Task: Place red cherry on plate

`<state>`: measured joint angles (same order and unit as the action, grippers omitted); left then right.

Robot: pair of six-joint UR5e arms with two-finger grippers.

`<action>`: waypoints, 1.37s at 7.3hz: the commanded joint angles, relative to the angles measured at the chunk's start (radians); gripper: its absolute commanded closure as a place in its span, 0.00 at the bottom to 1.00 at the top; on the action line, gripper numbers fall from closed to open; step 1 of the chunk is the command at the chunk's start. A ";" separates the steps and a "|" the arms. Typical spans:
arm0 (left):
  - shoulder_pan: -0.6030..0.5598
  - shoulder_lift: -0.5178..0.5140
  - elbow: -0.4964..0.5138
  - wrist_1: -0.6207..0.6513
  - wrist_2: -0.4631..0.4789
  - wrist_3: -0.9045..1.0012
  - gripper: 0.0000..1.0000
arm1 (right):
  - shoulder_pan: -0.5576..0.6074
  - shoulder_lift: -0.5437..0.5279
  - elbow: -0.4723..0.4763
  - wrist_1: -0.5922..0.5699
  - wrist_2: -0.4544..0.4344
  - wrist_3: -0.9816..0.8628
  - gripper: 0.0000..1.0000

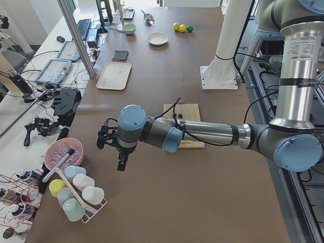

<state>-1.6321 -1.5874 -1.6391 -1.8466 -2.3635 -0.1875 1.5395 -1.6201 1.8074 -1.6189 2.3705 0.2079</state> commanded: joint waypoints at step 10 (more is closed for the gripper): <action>0.009 0.027 0.002 0.001 -0.010 -0.001 0.02 | -0.002 -0.001 0.007 0.002 0.035 -0.004 0.00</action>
<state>-1.6236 -1.5781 -1.6315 -1.8430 -2.3722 -0.1885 1.5374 -1.6218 1.8068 -1.6169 2.4008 0.2025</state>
